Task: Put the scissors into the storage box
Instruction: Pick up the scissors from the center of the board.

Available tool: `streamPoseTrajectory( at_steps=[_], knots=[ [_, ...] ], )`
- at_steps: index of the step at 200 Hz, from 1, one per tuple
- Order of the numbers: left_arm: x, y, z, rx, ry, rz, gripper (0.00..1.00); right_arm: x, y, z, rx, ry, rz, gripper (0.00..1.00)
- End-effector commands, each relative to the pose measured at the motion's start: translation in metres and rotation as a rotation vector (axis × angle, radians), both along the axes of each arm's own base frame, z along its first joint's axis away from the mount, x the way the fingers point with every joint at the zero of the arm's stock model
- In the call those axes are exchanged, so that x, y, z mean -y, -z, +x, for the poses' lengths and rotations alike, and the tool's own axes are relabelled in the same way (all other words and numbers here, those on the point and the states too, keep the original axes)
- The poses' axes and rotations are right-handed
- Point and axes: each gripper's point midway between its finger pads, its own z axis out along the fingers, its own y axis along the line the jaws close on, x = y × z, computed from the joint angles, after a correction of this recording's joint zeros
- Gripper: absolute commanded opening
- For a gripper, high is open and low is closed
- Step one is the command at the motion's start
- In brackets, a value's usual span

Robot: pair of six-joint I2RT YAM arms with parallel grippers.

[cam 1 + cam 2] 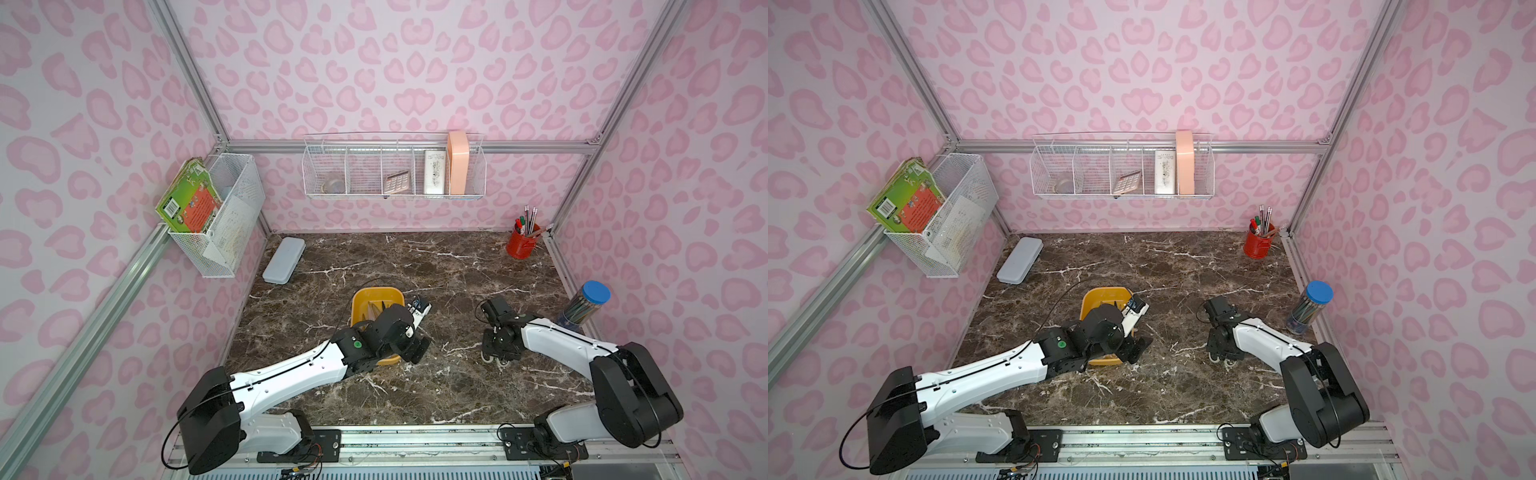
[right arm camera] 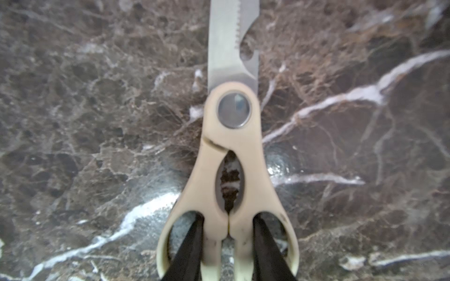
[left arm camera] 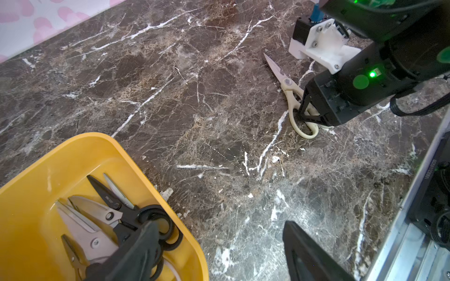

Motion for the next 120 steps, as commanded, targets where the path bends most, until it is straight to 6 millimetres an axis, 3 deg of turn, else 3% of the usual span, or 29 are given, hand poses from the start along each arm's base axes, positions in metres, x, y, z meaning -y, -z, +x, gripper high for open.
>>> streamPoseTrajectory(
  at_steps=[1,52,76,120],
  knots=[
    [-0.007,-0.005,0.005,0.035,-0.033,0.008,0.85,-0.019,-0.001,0.004,-0.006,-0.053,0.047,0.2],
    [-0.044,-0.015,0.02,0.092,-0.234,0.013,0.86,-0.054,-0.033,0.03,0.061,-0.129,0.058,0.17],
    [-0.073,-0.016,0.027,0.083,-0.342,-0.006,0.86,-0.076,-0.045,0.041,0.084,-0.169,0.072,0.16],
    [-0.142,-0.009,0.031,0.066,-0.578,-0.059,0.87,-0.145,-0.084,0.058,0.144,-0.302,0.104,0.16]
  ],
)
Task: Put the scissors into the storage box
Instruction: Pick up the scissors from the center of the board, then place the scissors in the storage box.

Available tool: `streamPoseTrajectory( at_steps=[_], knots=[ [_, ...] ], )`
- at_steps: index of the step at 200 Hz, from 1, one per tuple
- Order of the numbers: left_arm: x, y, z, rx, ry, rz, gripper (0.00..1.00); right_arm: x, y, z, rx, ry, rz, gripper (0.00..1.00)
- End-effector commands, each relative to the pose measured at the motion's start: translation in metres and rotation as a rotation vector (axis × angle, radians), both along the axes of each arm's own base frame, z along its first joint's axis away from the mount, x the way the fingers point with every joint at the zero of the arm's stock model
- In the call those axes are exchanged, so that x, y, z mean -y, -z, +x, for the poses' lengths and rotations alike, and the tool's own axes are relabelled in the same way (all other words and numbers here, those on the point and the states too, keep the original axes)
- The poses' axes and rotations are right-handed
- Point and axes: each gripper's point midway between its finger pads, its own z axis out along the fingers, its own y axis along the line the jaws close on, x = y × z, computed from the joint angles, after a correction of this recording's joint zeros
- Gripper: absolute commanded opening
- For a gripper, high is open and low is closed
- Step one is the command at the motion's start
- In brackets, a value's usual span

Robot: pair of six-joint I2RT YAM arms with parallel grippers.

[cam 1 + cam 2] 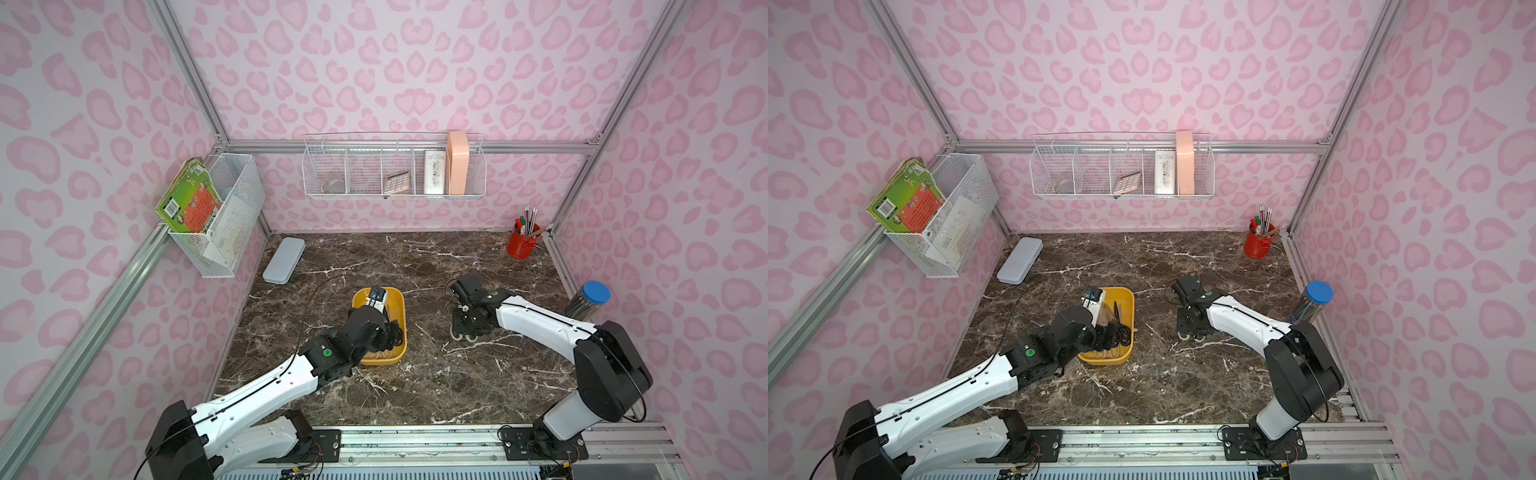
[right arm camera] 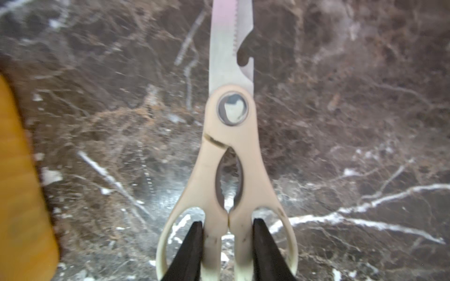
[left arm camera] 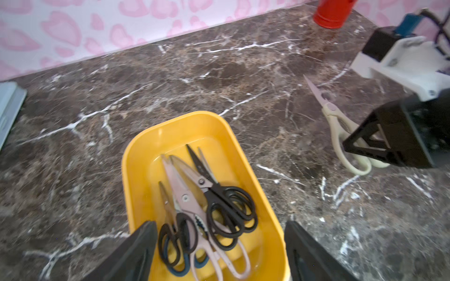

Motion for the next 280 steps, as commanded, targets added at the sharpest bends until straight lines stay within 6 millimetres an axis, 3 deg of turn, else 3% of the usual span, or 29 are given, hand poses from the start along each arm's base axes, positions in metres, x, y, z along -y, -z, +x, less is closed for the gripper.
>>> streamPoseTrajectory(
  at_steps=[1,21,30,51,82,105,151,183,205,224,250,267,280],
  knots=[
    [-0.033,0.005,0.0,-0.014,-0.137,-0.025,0.87,-0.032,-0.019,0.004,0.027,-0.069,0.0,0.16],
    [-0.063,0.015,-0.002,-0.038,-0.234,-0.044,0.87,-0.077,-0.038,0.003,0.05,-0.16,0.023,0.16],
    [-0.071,0.021,-0.004,-0.042,-0.256,-0.056,0.87,-0.103,-0.055,0.004,0.078,-0.2,0.063,0.16],
    [-0.095,0.032,-0.013,-0.043,-0.35,-0.089,0.87,-0.152,-0.067,-0.005,0.091,-0.287,0.112,0.16],
    [-0.132,0.037,-0.028,-0.006,-0.504,-0.101,0.87,-0.21,-0.063,-0.025,0.066,-0.384,0.133,0.17],
    [-0.154,0.038,-0.041,0.017,-0.581,-0.091,0.87,-0.232,-0.046,-0.038,0.023,-0.416,0.141,0.17],
    [-0.167,0.041,-0.051,0.05,-0.608,-0.103,0.88,-0.244,-0.023,-0.044,-0.036,-0.44,0.153,0.22],
    [-0.168,0.048,-0.052,0.048,-0.611,-0.106,0.88,-0.251,-0.023,-0.042,-0.04,-0.459,0.155,0.43],
    [-0.166,0.046,-0.05,0.053,-0.603,-0.096,0.88,-0.254,-0.033,-0.037,-0.012,-0.465,0.158,0.55],
    [-0.169,0.04,-0.047,0.068,-0.615,-0.07,0.9,-0.253,-0.055,-0.028,0.039,-0.468,0.177,0.62],
    [-0.173,0.024,-0.042,0.116,-0.623,-0.033,0.92,-0.24,-0.114,-0.005,0.221,-0.458,0.272,0.62],
    [-0.178,0.008,-0.036,0.175,-0.632,0.012,0.94,-0.204,-0.155,0.017,0.424,-0.431,0.28,0.71],
    [-0.187,-0.004,-0.031,0.232,-0.665,0.067,0.95,-0.162,-0.175,0.034,0.593,-0.408,0.241,0.87]
  ],
)
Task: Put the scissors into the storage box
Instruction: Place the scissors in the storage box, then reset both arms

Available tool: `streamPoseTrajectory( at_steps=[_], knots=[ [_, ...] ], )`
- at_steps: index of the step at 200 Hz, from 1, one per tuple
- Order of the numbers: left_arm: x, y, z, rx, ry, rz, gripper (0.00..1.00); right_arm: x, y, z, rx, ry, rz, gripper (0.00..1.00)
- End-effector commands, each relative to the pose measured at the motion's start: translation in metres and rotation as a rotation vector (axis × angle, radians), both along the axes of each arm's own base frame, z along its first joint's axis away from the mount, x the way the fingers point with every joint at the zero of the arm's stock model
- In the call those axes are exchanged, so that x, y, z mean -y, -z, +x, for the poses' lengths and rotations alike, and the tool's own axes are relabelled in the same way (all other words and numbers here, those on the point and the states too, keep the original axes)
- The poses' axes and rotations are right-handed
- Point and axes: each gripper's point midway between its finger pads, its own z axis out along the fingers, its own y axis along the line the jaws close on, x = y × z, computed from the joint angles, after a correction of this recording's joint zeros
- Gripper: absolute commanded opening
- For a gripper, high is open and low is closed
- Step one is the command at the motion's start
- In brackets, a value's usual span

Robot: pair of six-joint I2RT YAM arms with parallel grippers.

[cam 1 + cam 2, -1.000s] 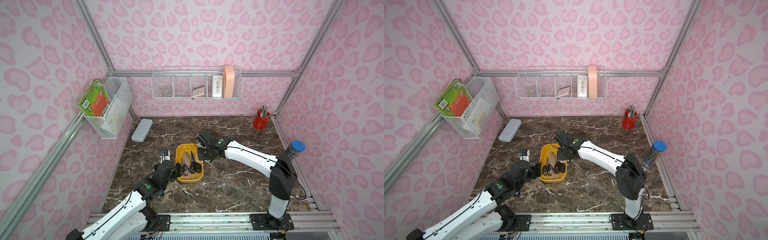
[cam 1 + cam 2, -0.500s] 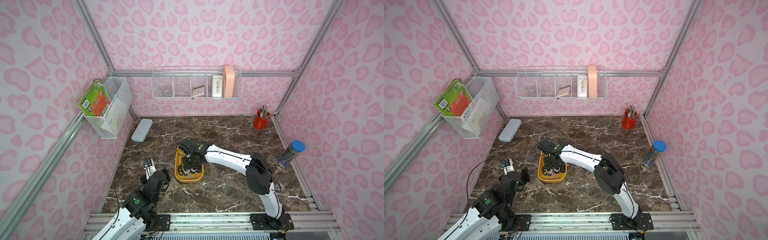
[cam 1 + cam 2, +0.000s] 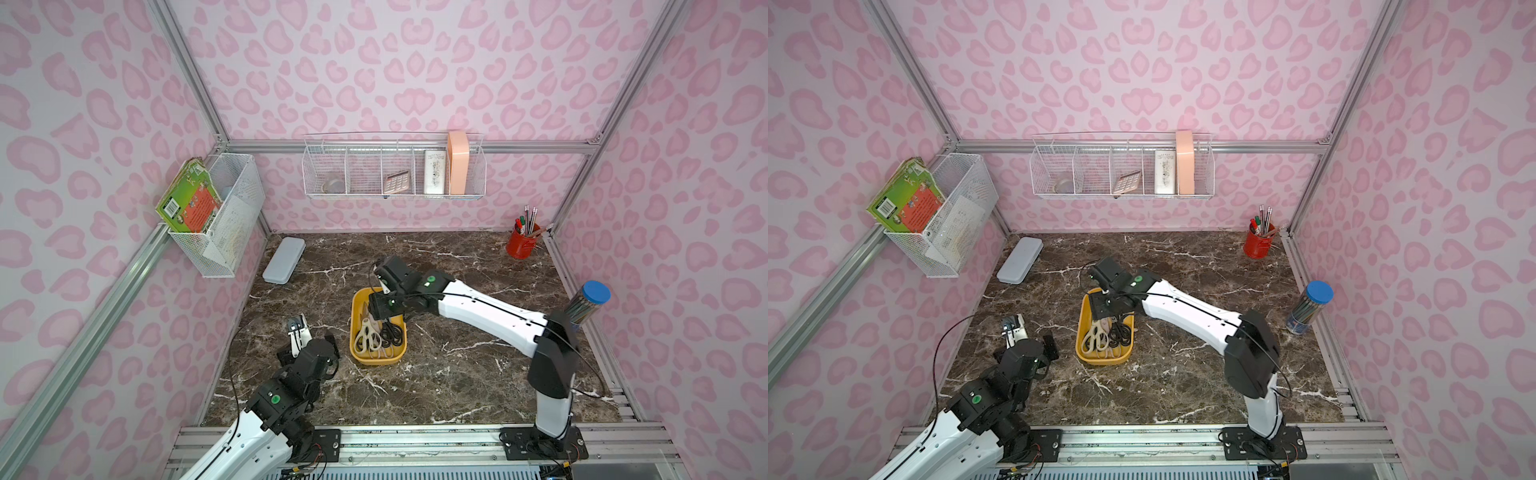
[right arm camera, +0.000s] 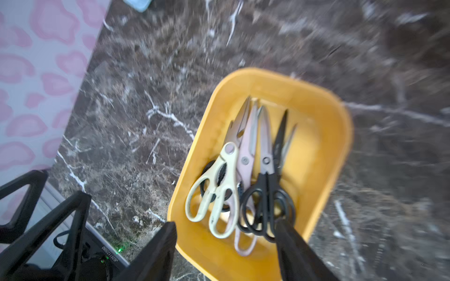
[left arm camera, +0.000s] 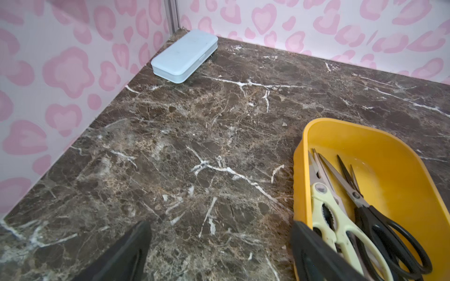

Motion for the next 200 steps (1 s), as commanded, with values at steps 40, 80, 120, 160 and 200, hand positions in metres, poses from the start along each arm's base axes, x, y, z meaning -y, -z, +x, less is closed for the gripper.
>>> streamPoseTrajectory(
  at_steps=[40,80,120,160,200],
  knots=[
    [-0.017,-0.036,0.033,0.165,-0.082,0.299,0.95,0.201,-0.036,0.072,0.712,0.258,-0.093,0.99],
    [-0.047,0.001,0.046,0.064,-0.242,0.333,0.98,0.326,-0.006,0.074,0.839,0.529,-0.127,0.99],
    [-0.056,0.022,0.064,0.109,-0.255,0.341,0.98,0.381,0.046,0.078,0.783,0.647,-0.194,0.99],
    [-0.047,0.023,0.091,0.198,-0.138,0.292,0.97,0.406,0.059,0.073,0.863,0.74,-0.229,0.99],
    [-0.02,0.026,0.115,0.279,0.039,0.332,0.97,0.403,0.05,0.06,0.986,0.686,-0.226,1.0]
  ],
)
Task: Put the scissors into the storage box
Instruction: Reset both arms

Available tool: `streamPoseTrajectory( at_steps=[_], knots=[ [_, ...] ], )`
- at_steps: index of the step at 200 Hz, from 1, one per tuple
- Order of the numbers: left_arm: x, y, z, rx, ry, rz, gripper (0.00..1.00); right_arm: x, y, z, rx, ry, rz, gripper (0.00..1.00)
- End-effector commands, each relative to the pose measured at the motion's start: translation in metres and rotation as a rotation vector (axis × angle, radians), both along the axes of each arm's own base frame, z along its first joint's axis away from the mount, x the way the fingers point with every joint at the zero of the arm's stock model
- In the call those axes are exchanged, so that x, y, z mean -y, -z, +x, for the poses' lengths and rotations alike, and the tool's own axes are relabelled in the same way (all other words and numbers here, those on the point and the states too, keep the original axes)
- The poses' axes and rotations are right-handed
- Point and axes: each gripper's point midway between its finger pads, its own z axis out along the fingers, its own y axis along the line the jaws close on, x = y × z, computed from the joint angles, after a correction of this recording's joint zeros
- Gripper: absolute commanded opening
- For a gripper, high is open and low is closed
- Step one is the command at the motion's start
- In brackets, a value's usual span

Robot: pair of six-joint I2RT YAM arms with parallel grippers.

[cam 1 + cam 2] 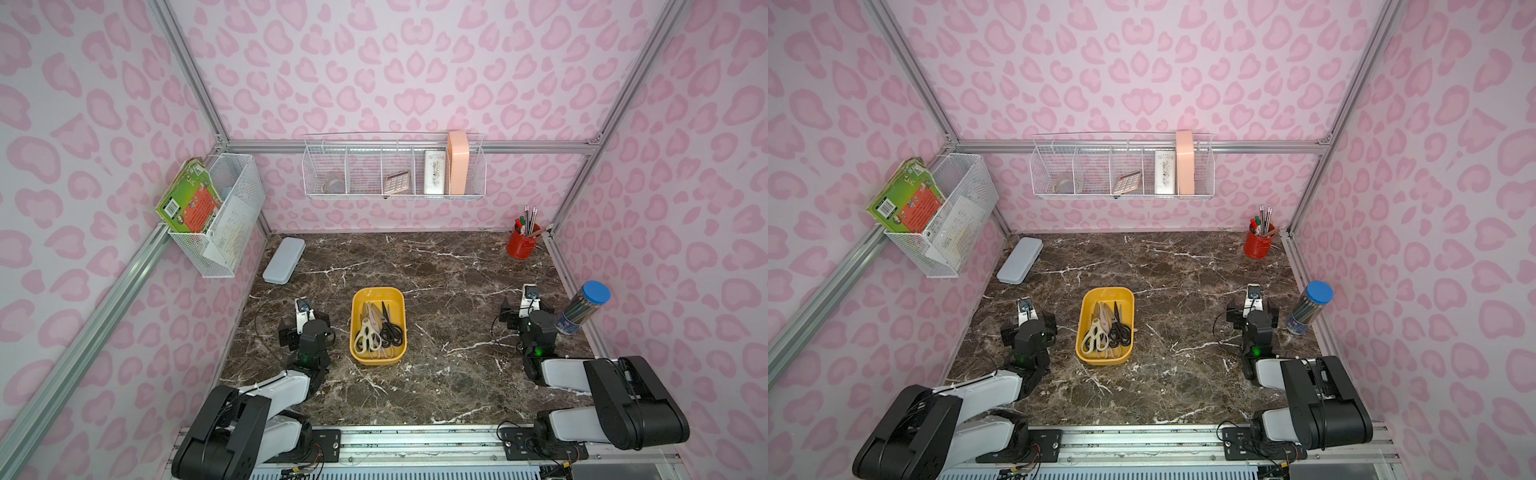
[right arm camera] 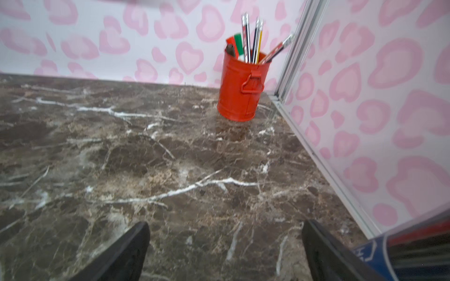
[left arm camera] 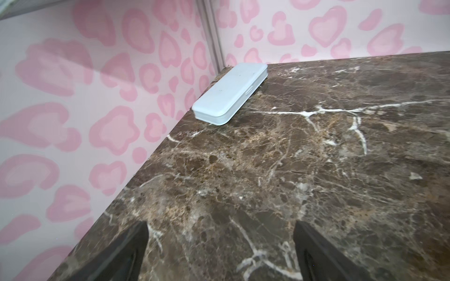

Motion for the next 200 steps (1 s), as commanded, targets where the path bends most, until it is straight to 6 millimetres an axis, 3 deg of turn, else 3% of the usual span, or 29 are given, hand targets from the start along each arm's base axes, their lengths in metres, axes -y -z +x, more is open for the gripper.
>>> streamPoseTrajectory(
  at_steps=[1,32,88,106,122,142,200],
  knots=[
    [0.029,-0.027,0.023,0.153,0.183,0.012,0.97,0.001,-0.034,-0.008,0.19,-0.016,-0.019,1.0],
    [0.039,-0.016,0.03,0.164,0.242,0.044,0.98,0.007,-0.045,-0.037,0.338,-0.007,-0.018,0.99],
    [0.047,-0.009,0.047,0.093,0.282,0.056,0.98,0.003,-0.019,0.003,0.172,-0.058,0.016,0.99],
    [0.039,-0.005,0.051,0.067,0.274,0.01,0.99,0.006,-0.012,0.017,0.12,-0.105,0.071,0.99],
    [0.035,0.009,0.062,-0.004,0.268,-0.03,0.98,0.008,-0.013,0.016,0.125,-0.103,0.075,0.99],
    [0.028,0.011,0.075,-0.033,0.24,-0.046,0.98,0.008,-0.013,0.016,0.125,-0.102,0.073,0.99],
    [0.025,0.015,0.077,-0.058,0.235,-0.067,0.99,0.008,-0.013,0.016,0.125,-0.102,0.073,0.99]
  ],
)
